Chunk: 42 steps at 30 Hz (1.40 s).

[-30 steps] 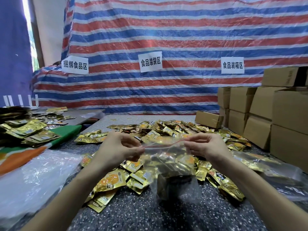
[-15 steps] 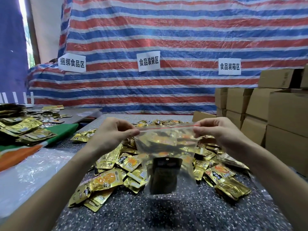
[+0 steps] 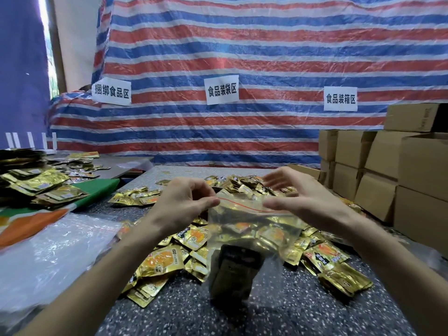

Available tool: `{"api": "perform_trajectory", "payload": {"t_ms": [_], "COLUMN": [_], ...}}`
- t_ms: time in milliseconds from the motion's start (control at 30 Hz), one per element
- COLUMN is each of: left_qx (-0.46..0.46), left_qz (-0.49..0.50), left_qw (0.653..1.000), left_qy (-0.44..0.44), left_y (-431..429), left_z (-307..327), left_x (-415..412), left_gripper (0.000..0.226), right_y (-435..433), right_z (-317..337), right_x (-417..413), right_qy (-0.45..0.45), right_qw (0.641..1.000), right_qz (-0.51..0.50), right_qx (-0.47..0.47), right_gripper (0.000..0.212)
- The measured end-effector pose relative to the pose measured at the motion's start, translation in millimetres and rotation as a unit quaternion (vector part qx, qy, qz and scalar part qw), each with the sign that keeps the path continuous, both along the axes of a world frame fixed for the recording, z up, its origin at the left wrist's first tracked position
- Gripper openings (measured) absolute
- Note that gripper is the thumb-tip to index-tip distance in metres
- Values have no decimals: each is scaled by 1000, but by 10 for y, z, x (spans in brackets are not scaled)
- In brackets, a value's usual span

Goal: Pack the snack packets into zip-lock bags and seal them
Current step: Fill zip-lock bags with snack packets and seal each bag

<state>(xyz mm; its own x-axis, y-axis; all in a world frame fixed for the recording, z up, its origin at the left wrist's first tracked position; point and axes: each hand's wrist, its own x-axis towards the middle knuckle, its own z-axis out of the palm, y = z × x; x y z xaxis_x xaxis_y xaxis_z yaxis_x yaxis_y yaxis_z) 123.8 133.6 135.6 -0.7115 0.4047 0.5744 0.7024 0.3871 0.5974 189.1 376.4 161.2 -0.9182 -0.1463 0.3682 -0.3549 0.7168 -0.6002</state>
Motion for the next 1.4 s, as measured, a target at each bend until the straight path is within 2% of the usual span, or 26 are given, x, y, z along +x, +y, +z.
{"api": "perform_trajectory", "payload": {"t_ms": [133, 200, 300, 500, 600, 733, 867, 1067, 1400], "left_qx": [-27, -37, -30, -17, -6, -8, -14, 7, 31], "left_qz": [-24, -28, -46, -76, -86, -92, -72, -12, 47], "left_qw": [999, 999, 999, 997, 996, 995, 997, 1000, 998], "left_qy": [8, 17, -4, -31, -39, -39, -21, 15, 24], "left_y": [124, 118, 64, -3, -20, -21, 3, 54, -37], "left_z": [74, 99, 126, 124, 120, 109, 89, 30, -26], "left_x": [93, 117, 119, 103, 103, 115, 142, 158, 74], "left_gripper": [8, 8, 4, 9, 6, 4, 4, 6, 9], "right_y": [-392, -487, -507, -512, -510, -522, -536, -461, -13], "right_z": [102, 123, 128, 109, 128, 110, 81, 40, -63], "right_x": [-108, -139, -137, -93, -78, -73, -75, -112, -115], "right_qy": [26, 15, 19, 36, 29, 35, 49, 53, 3], "right_qw": [990, 989, 990, 991, 991, 992, 991, 992, 998], "right_qz": [44, 54, 52, 76, 91, 83, 68, 53, 28], "right_qx": [134, 137, 132, 103, 93, 93, 109, 99, 50], "right_gripper": [28, 14, 6, 3, 14, 14, 16, 7, 14]}}
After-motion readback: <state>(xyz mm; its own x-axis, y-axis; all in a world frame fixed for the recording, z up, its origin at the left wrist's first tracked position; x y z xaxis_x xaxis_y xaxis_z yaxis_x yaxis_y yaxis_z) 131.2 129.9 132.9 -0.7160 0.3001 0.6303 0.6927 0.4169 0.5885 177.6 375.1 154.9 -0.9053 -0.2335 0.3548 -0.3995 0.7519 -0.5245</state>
